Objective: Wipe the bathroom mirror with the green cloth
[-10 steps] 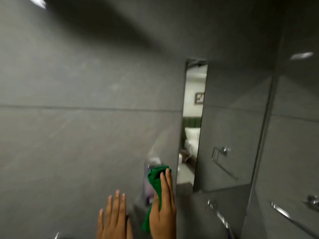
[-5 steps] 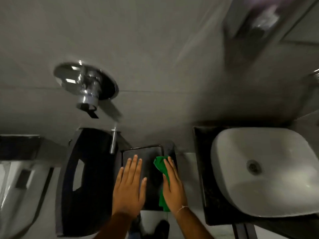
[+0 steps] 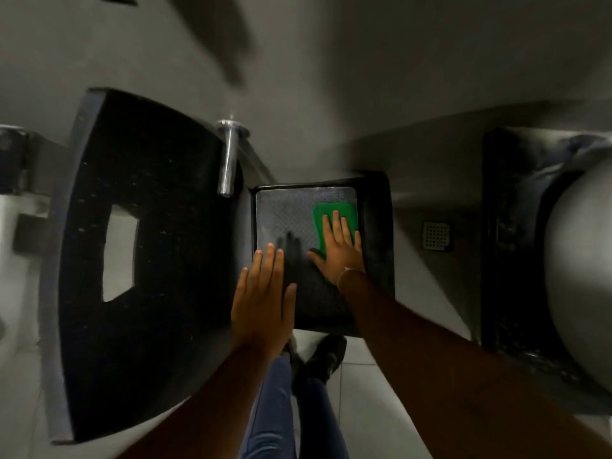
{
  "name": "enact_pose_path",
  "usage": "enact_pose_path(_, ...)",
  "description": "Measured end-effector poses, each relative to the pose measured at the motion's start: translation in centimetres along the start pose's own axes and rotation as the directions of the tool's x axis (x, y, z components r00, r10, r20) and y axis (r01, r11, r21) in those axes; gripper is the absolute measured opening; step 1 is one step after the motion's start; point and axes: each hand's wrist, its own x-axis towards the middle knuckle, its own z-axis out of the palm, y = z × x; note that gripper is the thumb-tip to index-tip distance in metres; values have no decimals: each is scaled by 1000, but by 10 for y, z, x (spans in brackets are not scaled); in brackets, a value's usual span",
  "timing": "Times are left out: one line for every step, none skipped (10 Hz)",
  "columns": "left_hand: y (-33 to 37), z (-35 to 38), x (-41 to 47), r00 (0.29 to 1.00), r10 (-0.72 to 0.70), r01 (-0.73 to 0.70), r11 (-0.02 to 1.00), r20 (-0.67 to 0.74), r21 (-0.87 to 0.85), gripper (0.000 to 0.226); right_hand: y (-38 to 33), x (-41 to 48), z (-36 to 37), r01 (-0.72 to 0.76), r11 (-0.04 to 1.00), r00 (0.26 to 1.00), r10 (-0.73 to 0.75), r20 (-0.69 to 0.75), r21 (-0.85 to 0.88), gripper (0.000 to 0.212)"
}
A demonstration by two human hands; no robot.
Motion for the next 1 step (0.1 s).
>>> enact_pose_path(0, 3, 7, 999, 25, -25, 1000, -34, 11, 65, 1, -11, 9, 8, 999, 1000, -9, -14, -36, 90)
